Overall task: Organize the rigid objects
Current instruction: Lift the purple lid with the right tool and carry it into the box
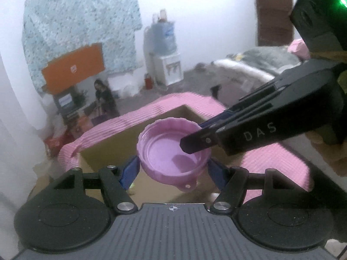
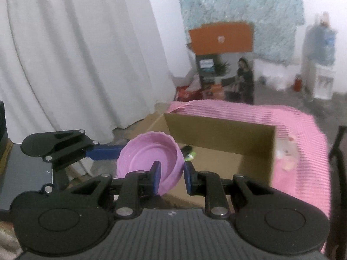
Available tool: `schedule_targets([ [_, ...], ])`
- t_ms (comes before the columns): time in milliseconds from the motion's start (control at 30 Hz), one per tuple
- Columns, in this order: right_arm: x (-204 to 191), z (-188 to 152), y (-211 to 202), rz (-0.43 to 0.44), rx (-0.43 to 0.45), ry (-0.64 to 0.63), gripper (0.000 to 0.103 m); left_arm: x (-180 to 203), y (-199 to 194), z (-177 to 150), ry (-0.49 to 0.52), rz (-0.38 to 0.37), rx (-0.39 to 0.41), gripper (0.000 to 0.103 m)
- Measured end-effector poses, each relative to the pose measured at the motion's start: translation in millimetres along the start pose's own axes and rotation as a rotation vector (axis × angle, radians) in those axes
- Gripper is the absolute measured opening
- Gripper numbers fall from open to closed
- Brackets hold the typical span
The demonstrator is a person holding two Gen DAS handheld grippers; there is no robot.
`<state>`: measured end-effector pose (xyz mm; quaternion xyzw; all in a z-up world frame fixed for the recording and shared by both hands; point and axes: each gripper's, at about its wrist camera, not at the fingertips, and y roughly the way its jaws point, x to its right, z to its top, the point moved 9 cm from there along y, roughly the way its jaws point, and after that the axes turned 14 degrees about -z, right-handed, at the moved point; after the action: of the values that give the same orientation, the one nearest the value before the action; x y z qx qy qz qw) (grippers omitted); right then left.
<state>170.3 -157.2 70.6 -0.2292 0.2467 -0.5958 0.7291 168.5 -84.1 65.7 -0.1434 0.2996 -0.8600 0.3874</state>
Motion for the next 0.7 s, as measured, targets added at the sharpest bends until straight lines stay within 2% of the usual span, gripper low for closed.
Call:
schedule_targets([
  [167, -5.0, 22.9, 67.1, 0.077, -0.160, 0.022, 0.025, -42.5, 32.1, -8.7, -0.066, 0.011, -0.149, 0.069],
  [433, 6.0, 8.1, 188.6, 0.180, -0.506, 0.118, 0.025, -87.8, 90.5, -43.3, -0.206, -0.051, -0.404, 0.070],
  [533, 9.0, -8.6, 210.1, 0.203, -0.594, 0.136, 0.025, -94.8, 106.6, -56.9, -0.241, -0.084, -0.474, 0.070],
  [700, 3.8, -32.0, 229.6, 0.207, -0.687, 0.115, 0.025, -100.2, 125.8, -74.7, -0.289, -0.125, -0.574, 0.070],
])
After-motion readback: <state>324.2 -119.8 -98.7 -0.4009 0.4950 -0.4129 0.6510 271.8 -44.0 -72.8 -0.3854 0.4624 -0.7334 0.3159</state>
